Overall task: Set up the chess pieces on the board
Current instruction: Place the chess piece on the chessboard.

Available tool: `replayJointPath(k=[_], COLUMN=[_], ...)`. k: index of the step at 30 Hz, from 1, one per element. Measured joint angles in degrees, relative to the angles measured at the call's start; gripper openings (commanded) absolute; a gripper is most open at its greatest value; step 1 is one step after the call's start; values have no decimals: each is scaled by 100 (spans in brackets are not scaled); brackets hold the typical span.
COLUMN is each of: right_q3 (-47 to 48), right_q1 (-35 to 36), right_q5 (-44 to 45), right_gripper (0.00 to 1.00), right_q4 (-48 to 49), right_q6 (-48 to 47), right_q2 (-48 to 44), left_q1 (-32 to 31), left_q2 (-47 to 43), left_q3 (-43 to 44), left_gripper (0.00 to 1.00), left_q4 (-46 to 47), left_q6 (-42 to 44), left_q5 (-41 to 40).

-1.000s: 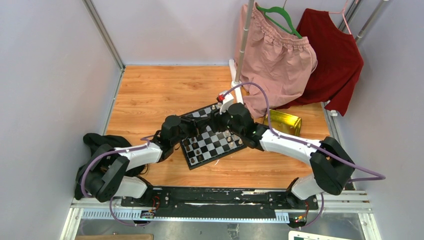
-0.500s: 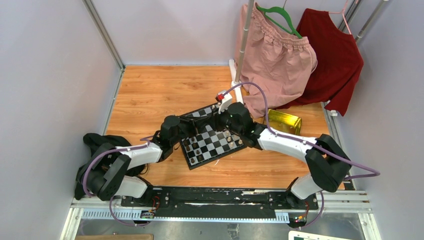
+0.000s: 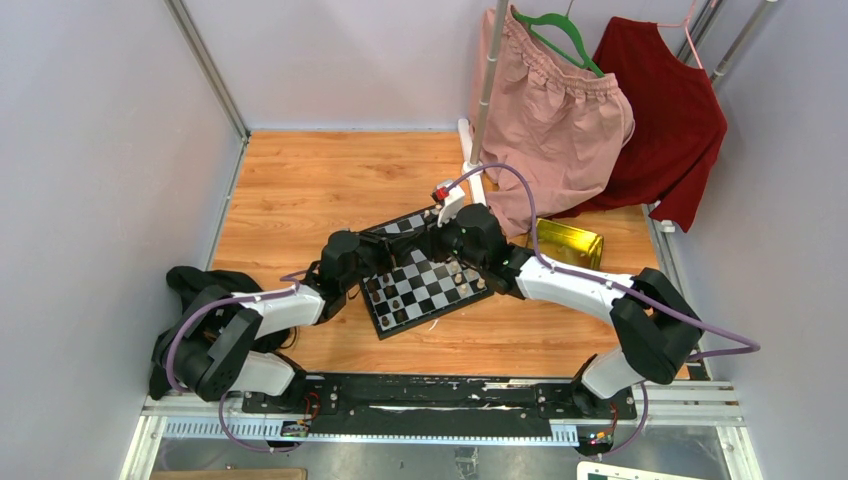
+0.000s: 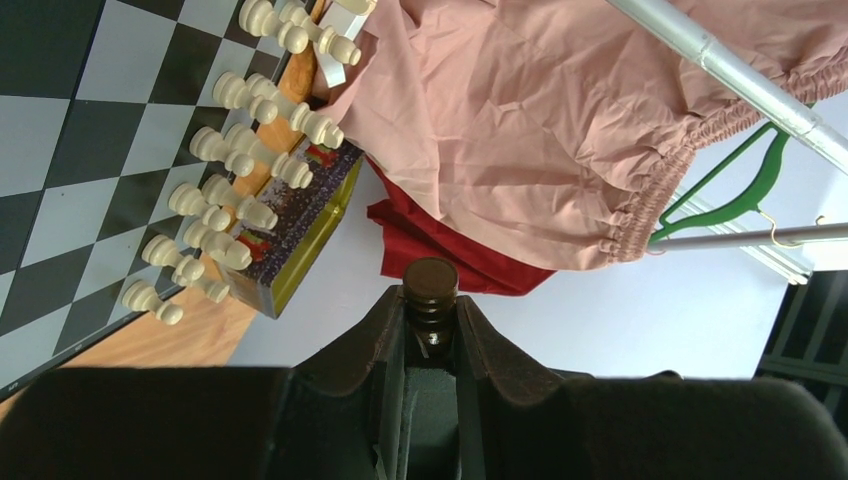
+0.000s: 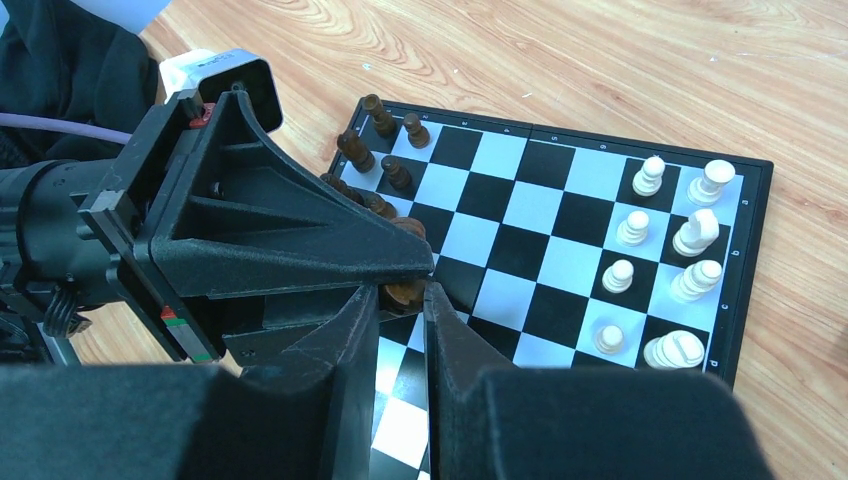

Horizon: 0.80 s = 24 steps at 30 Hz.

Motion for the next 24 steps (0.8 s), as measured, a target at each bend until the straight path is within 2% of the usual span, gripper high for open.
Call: replayJointPath(k=[12, 24], right_q3=[-2, -22], right_q1=[0, 0], right_q5=[-87, -98], right_gripper=[2, 0], right_q4=[20, -28], right_q6=[-2, -33], right_q2=[-13, -61], left_q1=[50, 153], left_q2=[-105, -199], left_q3=[0, 13], left_gripper=[44, 48], left_q4=[9, -74], left_q6=[348, 800], left_q5=[105, 219])
